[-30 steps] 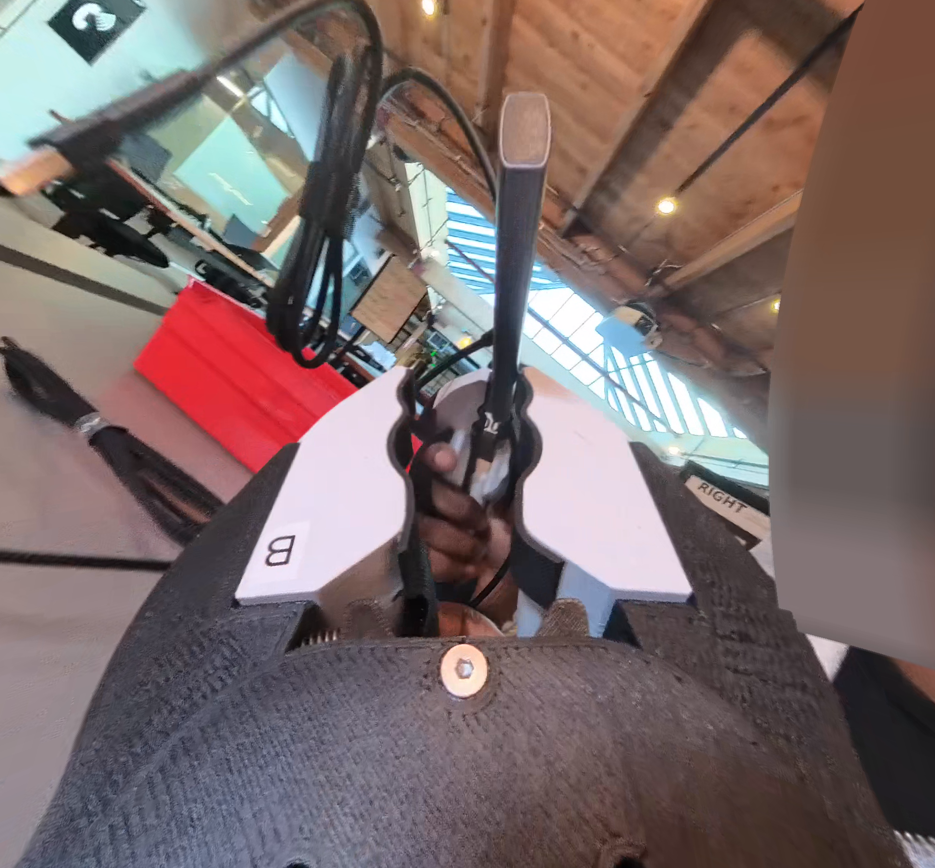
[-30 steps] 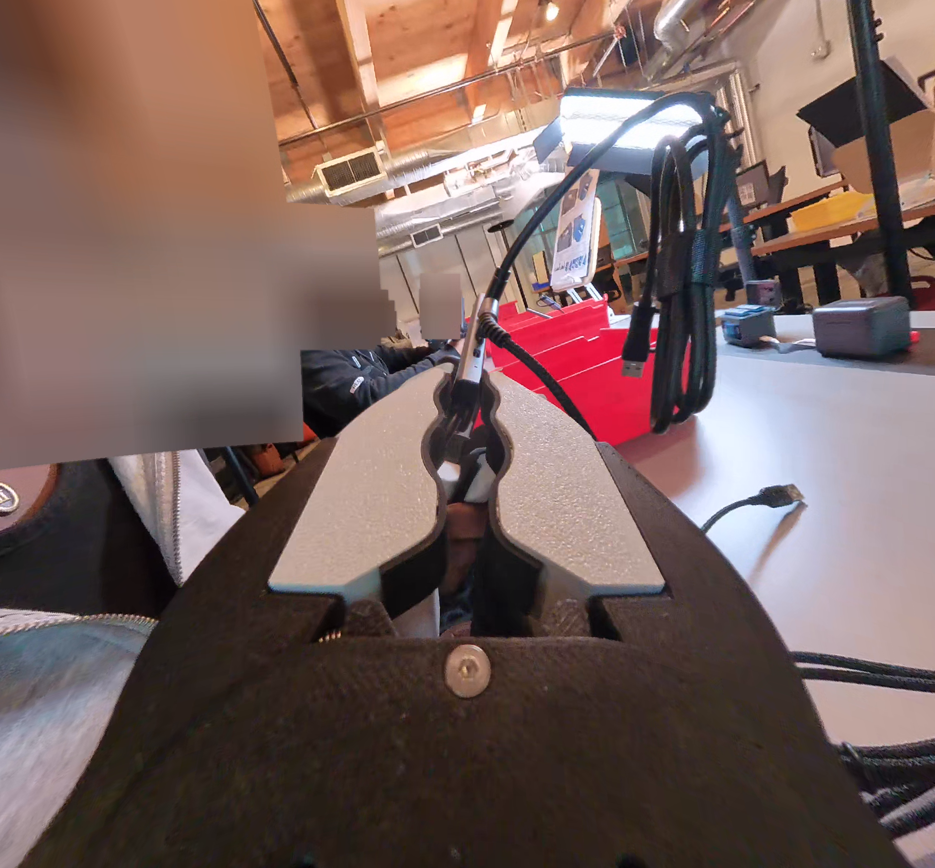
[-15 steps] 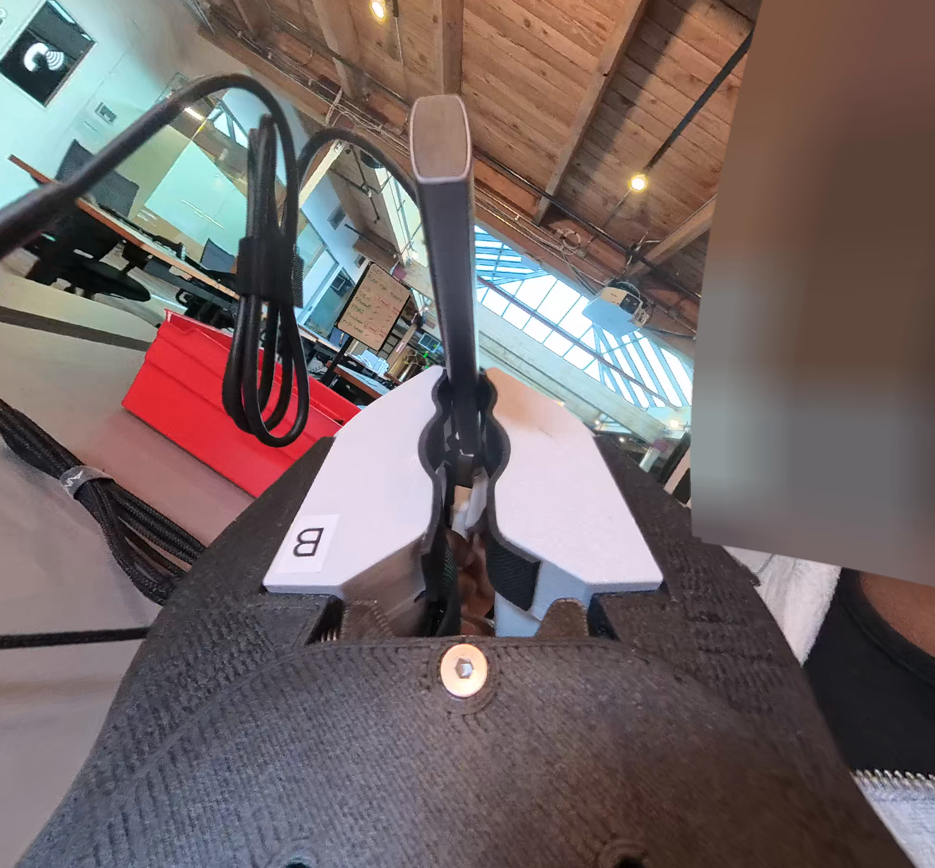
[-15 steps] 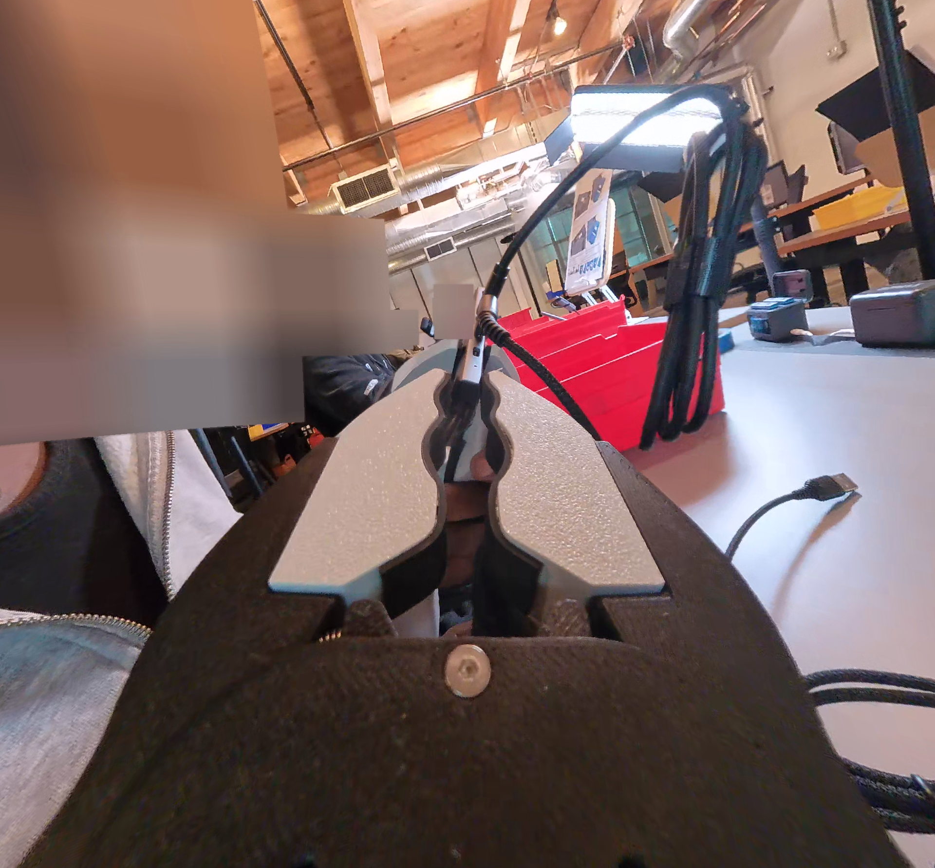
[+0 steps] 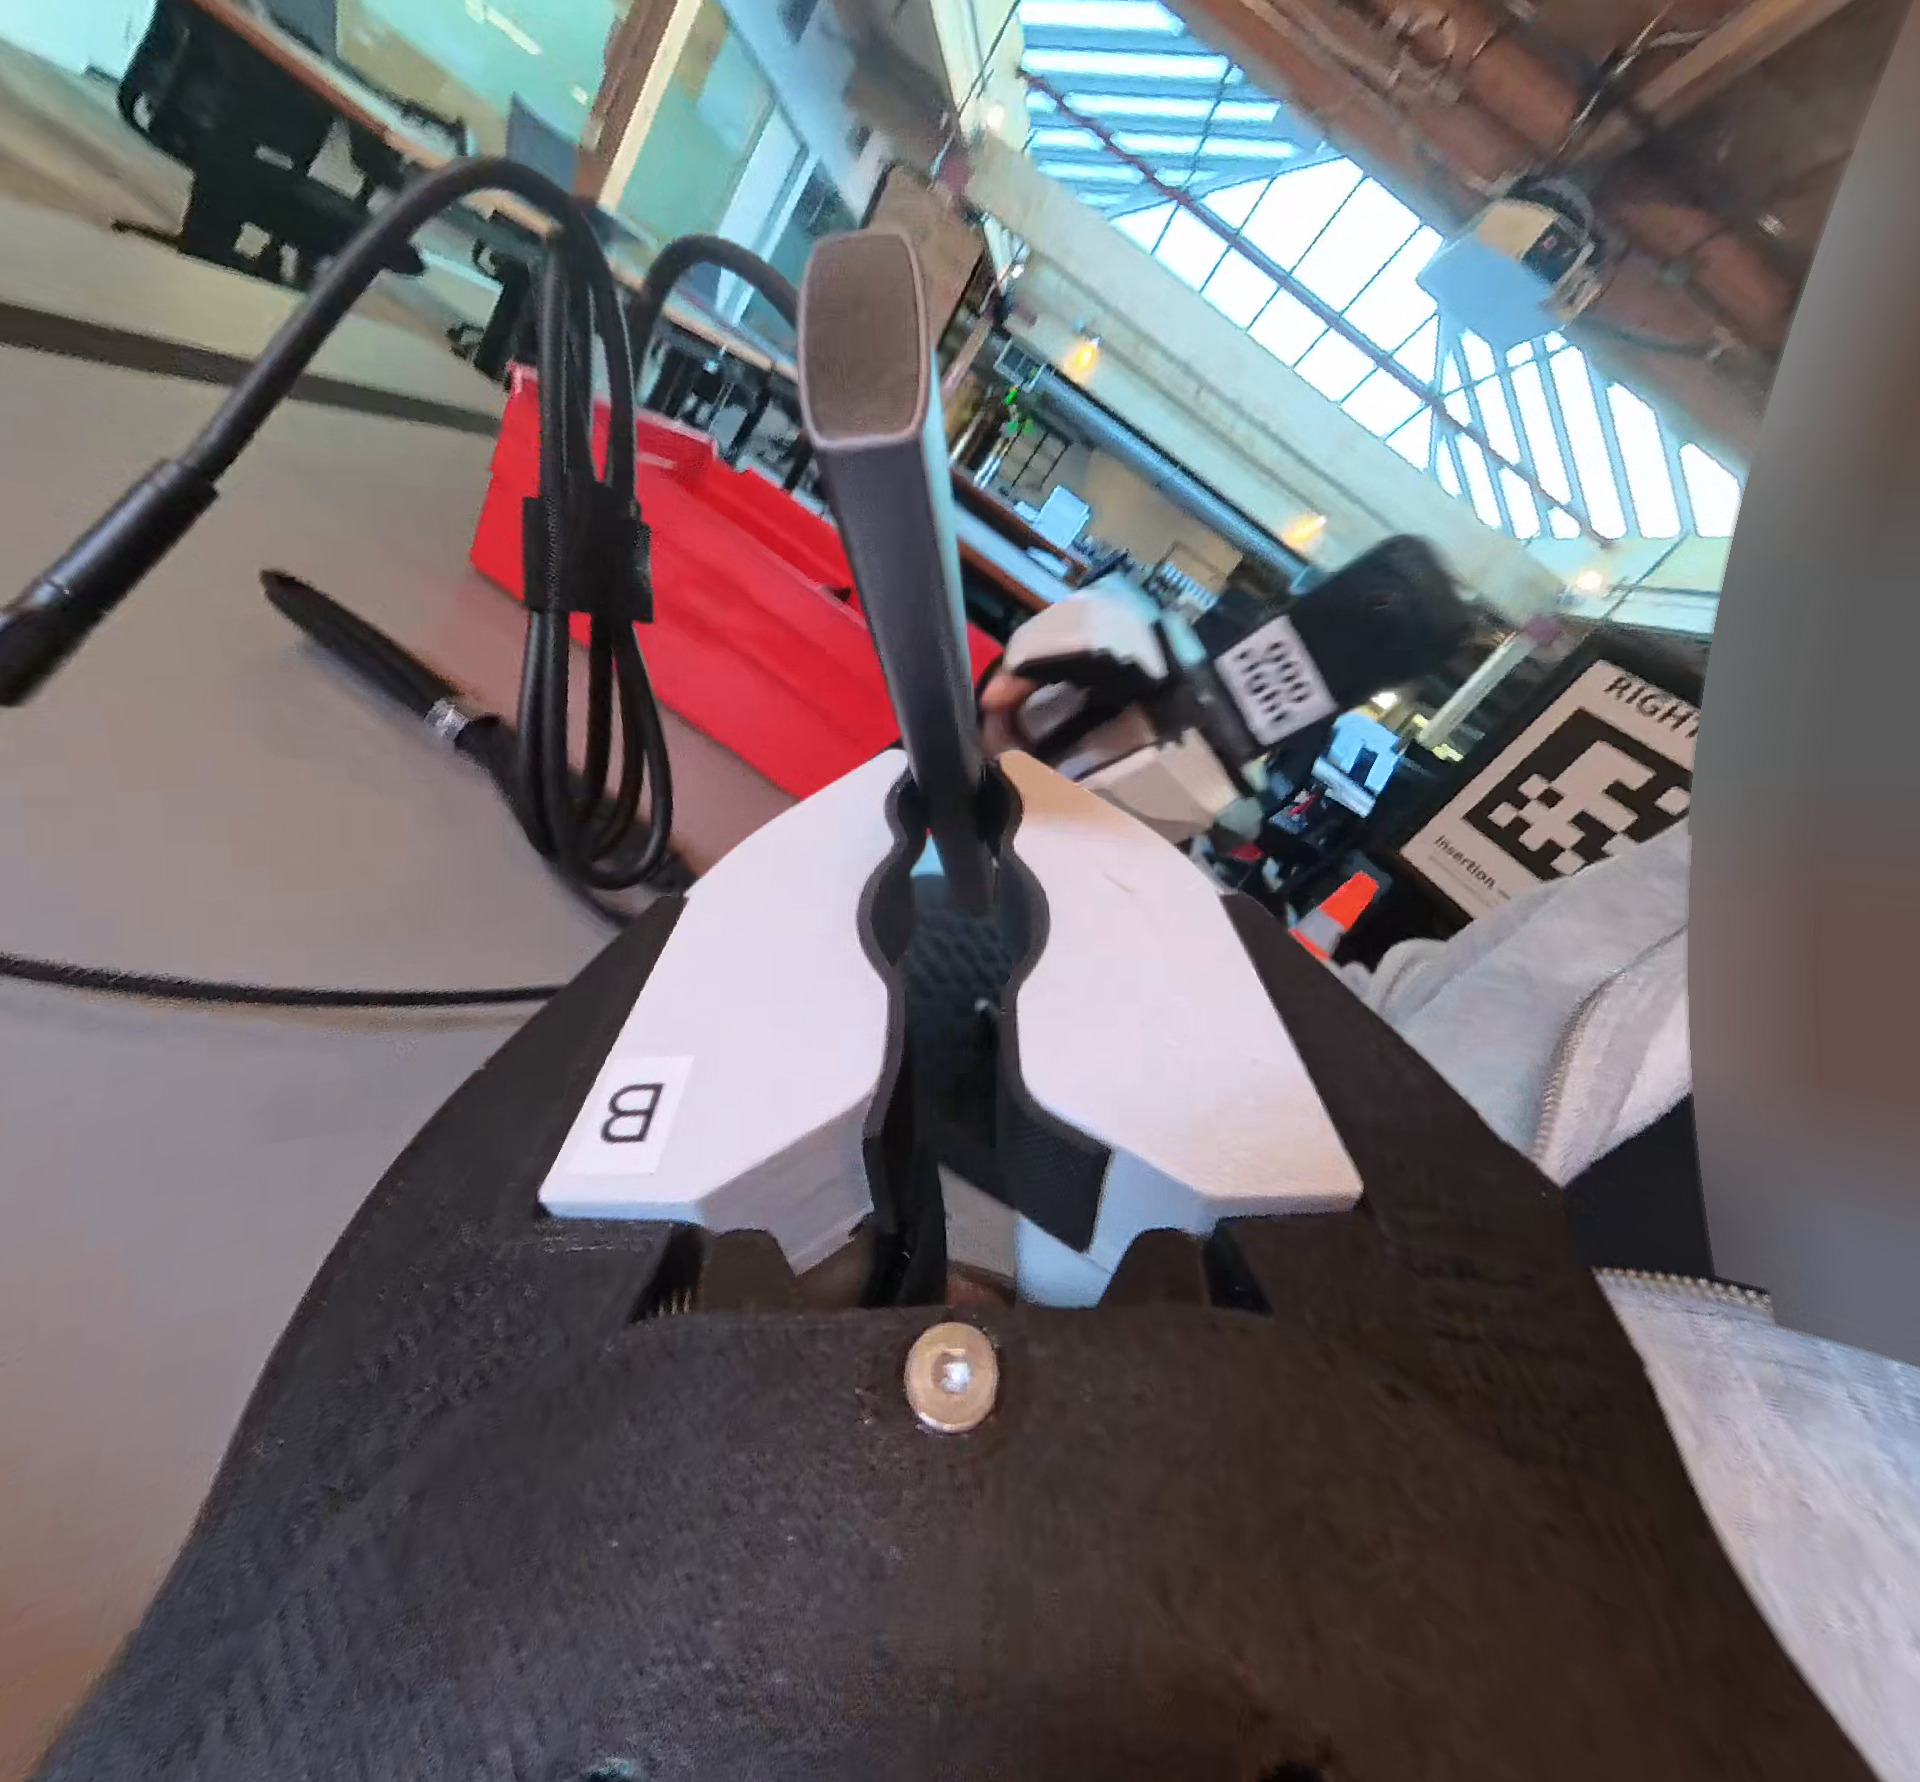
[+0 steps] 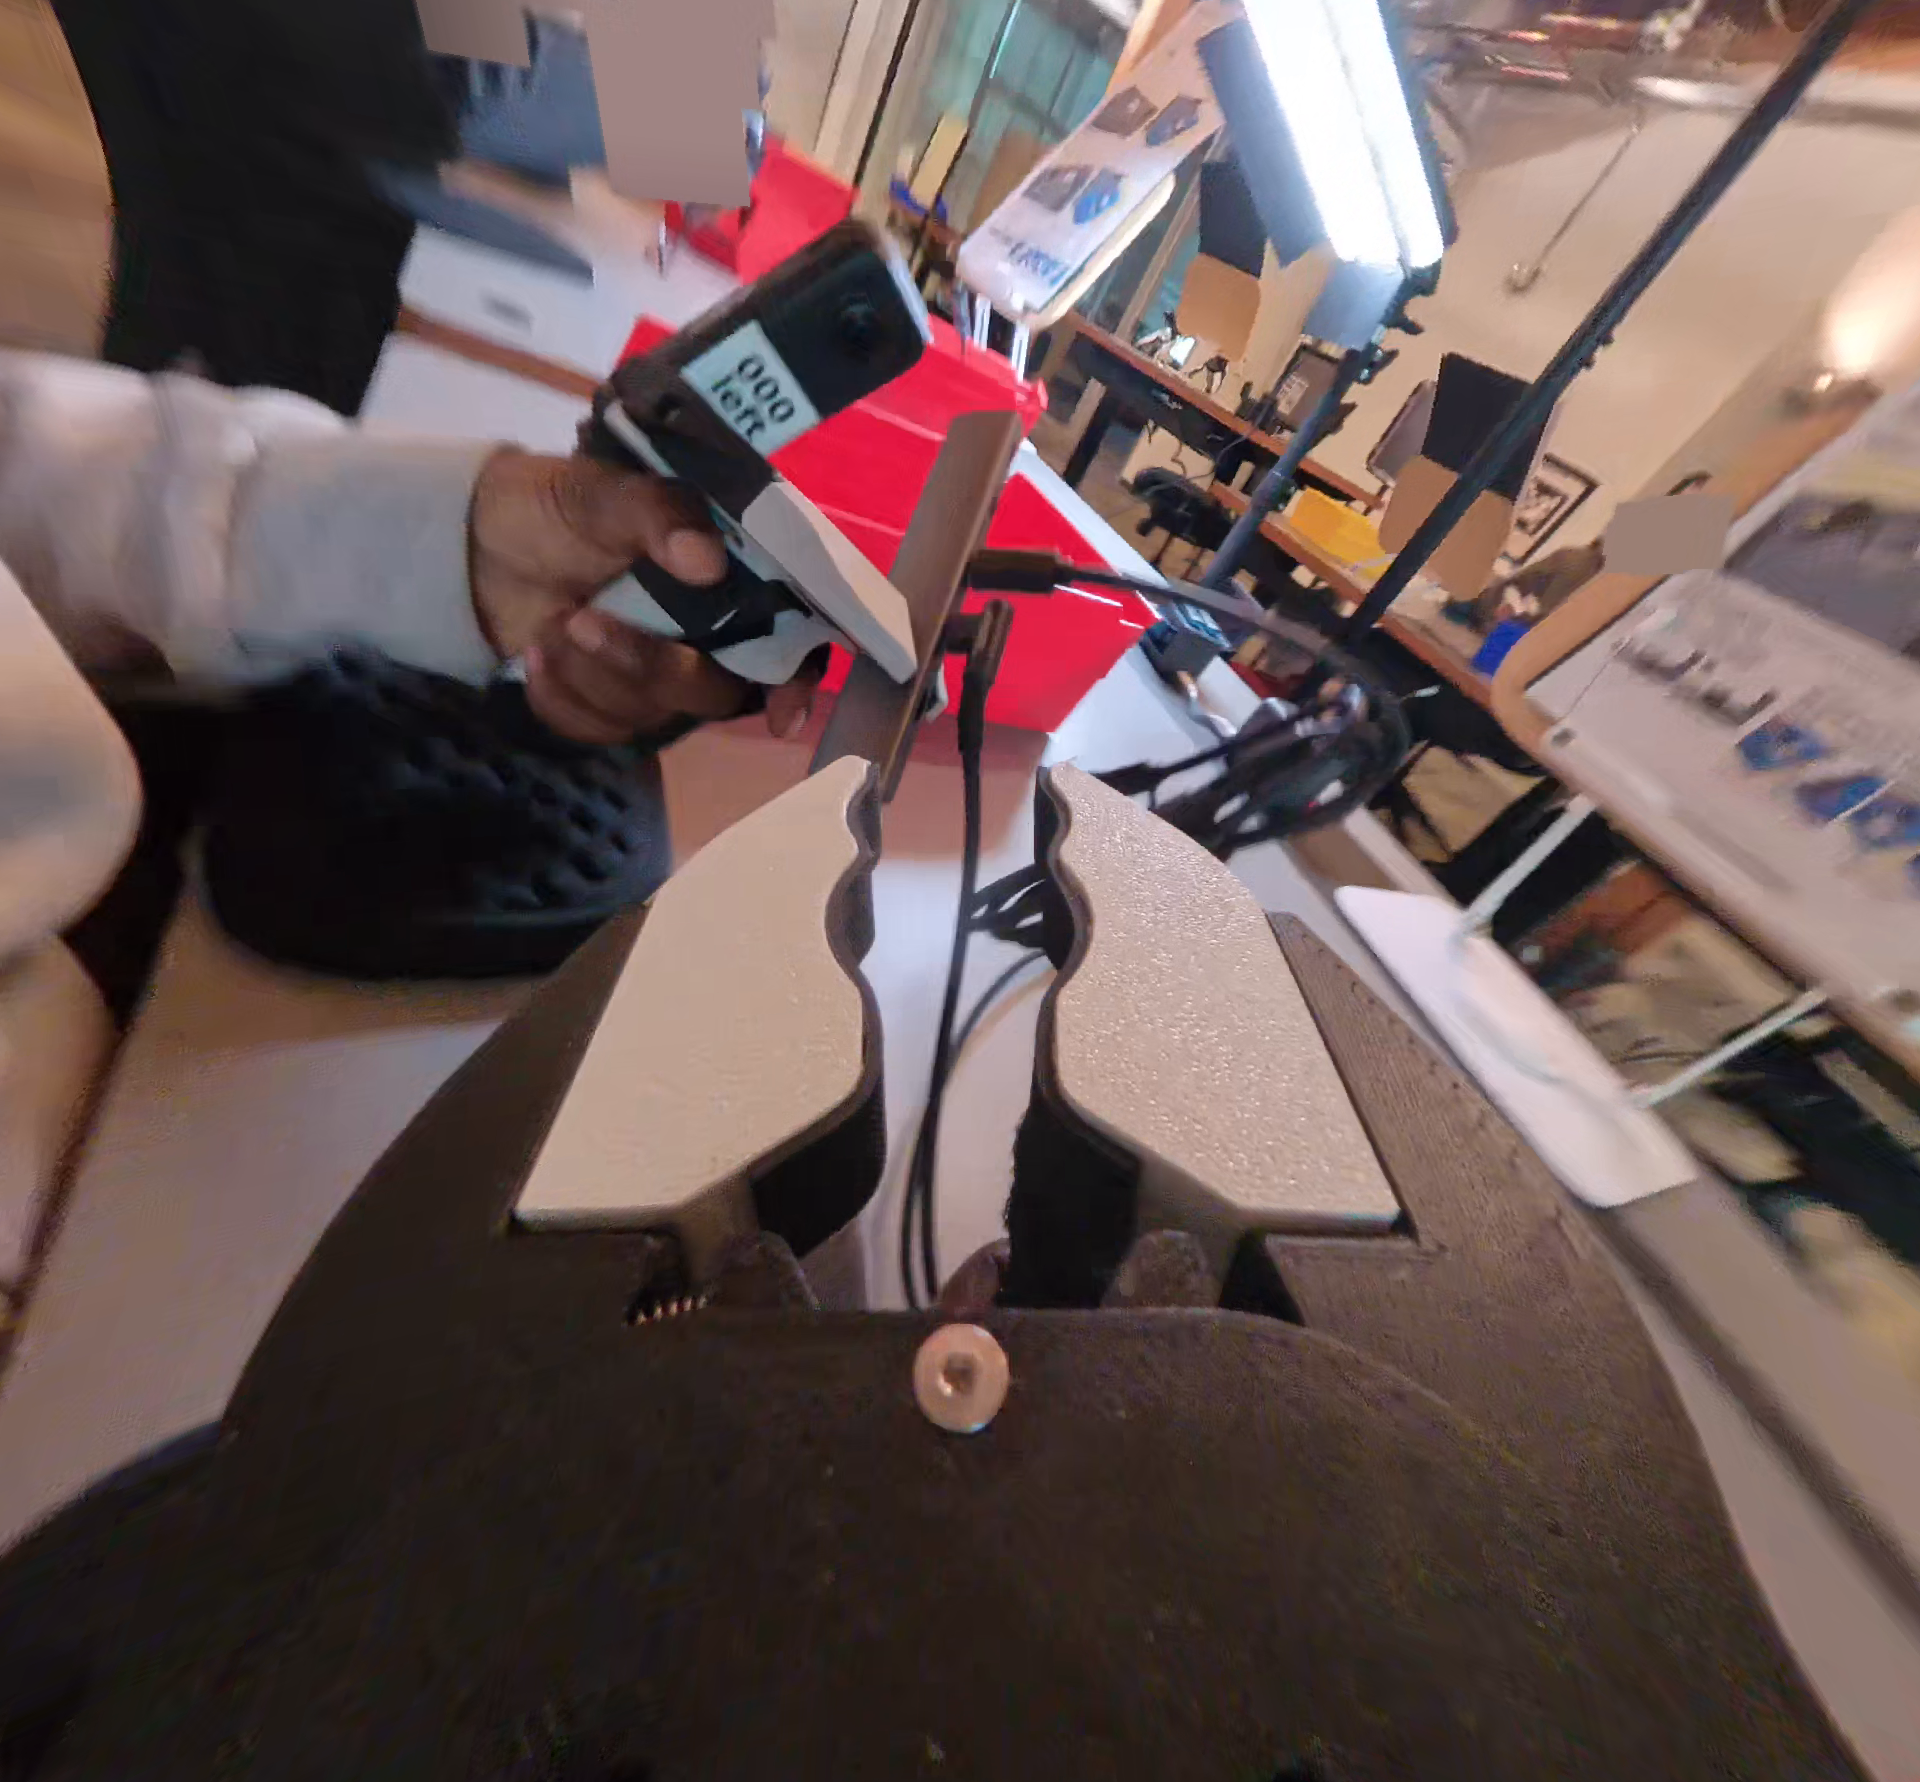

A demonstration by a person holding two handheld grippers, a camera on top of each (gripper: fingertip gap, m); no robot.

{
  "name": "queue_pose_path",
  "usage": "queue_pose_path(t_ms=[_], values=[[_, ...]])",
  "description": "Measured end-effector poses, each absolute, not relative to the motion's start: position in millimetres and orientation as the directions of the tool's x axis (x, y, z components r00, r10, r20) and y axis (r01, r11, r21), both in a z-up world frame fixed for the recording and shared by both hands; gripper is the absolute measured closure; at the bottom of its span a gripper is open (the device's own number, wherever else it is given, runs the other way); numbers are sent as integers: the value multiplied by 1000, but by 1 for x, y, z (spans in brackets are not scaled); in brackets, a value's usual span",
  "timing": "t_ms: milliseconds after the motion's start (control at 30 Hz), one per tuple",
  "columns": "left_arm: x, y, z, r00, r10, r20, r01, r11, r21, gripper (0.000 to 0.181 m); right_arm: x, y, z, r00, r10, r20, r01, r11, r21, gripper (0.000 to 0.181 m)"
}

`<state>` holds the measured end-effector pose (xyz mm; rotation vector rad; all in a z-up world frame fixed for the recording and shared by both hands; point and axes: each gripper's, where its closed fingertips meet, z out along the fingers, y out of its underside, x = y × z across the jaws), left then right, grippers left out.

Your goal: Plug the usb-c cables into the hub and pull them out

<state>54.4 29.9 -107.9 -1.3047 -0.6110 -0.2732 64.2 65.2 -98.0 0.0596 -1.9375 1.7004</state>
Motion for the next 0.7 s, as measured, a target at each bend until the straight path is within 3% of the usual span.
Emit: queue_pose_path(t_ms=[33, 167, 367, 467, 700], values=[[55, 31, -113, 810, 156, 565, 527, 228, -818, 170, 64, 62, -97, -814, 301, 496, -435, 250, -865, 153], [61, 38, -129, 805, 168, 569, 553, 131, -823, 170, 58, 54, -104, -741, 138, 657, -548, 441, -711, 152], [65, 50, -149, 800, 200, 566, 575, 15, -818, 170, 49, 46, -130, -570, -146, 808, -693, 613, -378, 153], [64, 51, -149, 802, 193, 565, 572, 22, -820, 170, 50, 41, -137, -608, -156, 778, -675, 618, -403, 159], [56, 51, -150, 814, 254, 523, 526, 62, -848, 169, 40, 39, -141, -732, 57, 679, -497, 637, -589, 169]])
